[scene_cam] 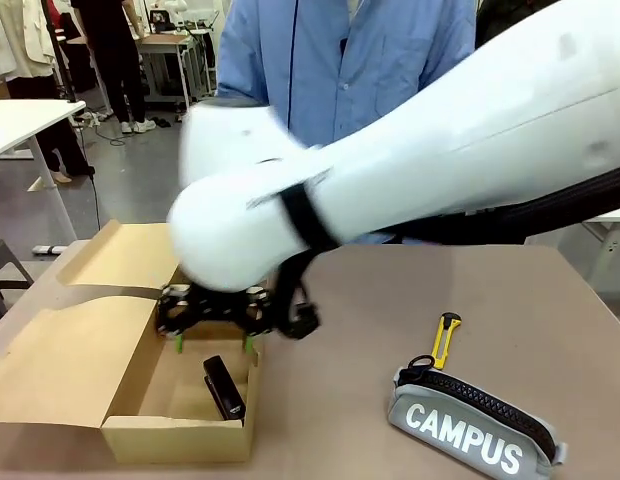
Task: Place items inside the box.
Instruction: Pick up a Pencil pouch or Stapler and place it inside the Mailer Box closest to the robot.
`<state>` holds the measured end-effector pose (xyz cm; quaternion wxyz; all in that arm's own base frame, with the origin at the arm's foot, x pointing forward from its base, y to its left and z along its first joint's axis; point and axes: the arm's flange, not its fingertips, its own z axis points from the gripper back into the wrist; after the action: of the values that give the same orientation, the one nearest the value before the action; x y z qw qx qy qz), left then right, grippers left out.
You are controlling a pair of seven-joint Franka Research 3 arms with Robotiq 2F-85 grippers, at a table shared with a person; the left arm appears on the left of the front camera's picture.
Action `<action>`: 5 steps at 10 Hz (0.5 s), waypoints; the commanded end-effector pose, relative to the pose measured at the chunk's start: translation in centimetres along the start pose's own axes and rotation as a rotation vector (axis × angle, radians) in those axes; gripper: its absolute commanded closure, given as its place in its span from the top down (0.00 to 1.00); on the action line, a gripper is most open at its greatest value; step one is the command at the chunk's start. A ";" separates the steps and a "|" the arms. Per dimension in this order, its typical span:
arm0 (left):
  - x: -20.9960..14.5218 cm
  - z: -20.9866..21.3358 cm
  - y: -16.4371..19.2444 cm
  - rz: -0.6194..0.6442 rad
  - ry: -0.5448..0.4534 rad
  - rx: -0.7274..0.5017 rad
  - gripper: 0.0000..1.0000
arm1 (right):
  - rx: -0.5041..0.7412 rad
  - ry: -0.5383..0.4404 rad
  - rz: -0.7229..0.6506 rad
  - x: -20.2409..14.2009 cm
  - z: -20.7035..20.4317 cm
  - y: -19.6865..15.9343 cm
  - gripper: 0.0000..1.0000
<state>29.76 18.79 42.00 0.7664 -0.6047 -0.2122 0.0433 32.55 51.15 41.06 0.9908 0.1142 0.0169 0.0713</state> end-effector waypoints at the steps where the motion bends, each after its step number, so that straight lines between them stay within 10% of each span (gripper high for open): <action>1: -0.1 0.0 -0.2 -0.020 -0.006 -0.018 1.00 | 0.251 0.056 -0.005 -4.1 6.9 -12.5 1.00; 3: -0.1 0.0 -0.2 -0.020 -0.006 -0.018 1.00 | 0.147 -0.032 -0.376 -5.9 7.2 -13.2 1.00; 4: -0.1 0.0 -0.2 -0.020 -0.006 -0.018 1.00 | 0.187 -0.024 -0.036 -1.5 6.1 -9.0 1.00; 5: -0.1 0.0 -0.2 -0.020 -0.006 -0.018 1.00 | 0.187 -0.024 -0.036 -1.5 6.1 -9.0 1.00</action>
<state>29.78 18.79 42.00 0.7665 -0.6047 -0.2120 0.0430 31.05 37.68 45.59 0.9777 0.2096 0.0146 0.0055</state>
